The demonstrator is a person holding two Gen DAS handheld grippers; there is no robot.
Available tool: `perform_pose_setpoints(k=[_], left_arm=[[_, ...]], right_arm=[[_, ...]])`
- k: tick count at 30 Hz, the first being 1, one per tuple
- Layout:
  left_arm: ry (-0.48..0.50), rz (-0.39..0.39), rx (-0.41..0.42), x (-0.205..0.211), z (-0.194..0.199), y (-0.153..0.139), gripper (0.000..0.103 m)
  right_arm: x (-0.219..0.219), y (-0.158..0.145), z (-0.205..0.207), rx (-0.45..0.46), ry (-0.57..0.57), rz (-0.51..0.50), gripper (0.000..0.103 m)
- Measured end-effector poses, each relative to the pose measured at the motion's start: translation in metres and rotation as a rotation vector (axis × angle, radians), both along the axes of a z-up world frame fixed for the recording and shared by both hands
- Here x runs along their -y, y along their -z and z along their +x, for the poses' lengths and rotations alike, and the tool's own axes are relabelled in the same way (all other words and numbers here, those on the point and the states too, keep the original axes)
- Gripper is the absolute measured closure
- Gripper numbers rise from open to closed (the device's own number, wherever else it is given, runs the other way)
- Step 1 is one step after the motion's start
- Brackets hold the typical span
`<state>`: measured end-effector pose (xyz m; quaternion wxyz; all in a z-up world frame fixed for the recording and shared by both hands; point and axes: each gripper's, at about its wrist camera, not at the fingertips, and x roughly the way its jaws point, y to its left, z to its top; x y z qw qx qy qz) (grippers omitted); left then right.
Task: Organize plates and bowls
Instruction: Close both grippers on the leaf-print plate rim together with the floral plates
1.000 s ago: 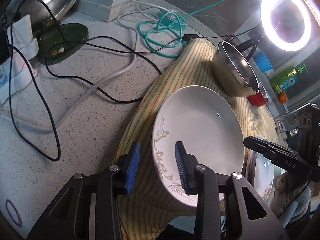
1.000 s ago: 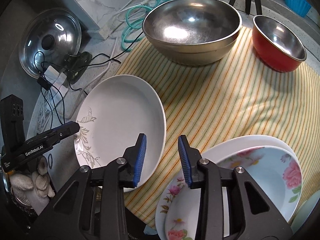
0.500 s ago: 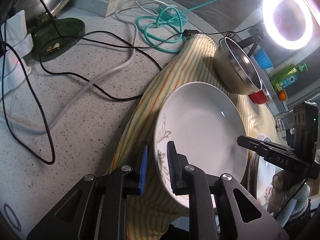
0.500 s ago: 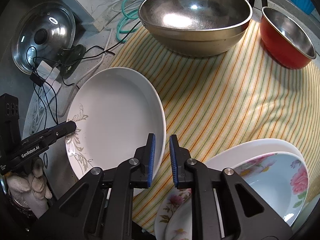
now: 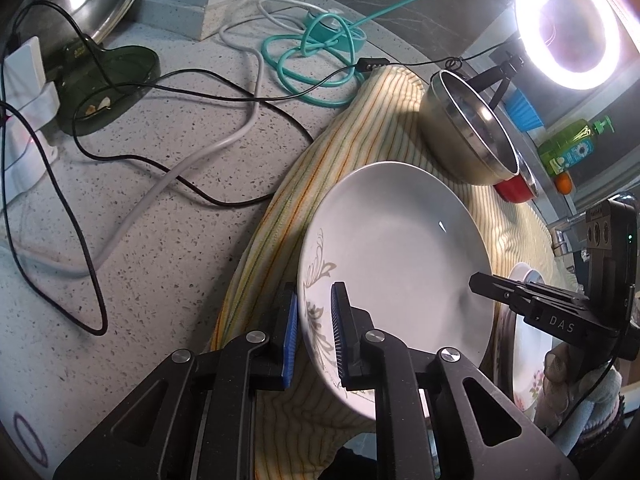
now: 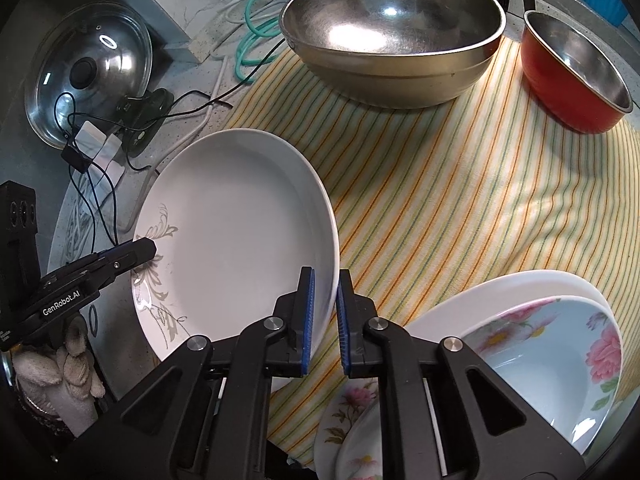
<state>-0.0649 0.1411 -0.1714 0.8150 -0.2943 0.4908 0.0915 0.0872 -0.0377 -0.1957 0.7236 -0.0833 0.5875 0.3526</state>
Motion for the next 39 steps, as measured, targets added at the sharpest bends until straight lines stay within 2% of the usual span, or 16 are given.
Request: perform_pose_setpoints(k=[16, 27, 39], left_arm=[[0.049, 0.020, 0.088, 0.016, 0.008, -0.040, 0.089], [0.168, -0.005, 0.128, 0.057, 0.034, -0.054, 0.089], [0.318, -0.031, 0.125, 0.111, 0.059, -0.054, 0.089]], right_arm=[[0.039, -0.044, -0.005, 0.036, 0.059, 0.072, 0.092], [0.102, -0.064, -0.006, 0.063, 0.177, 0.074, 0.092], [0.174, -0.061, -0.013, 0.053, 0.323, 0.054, 0.092]])
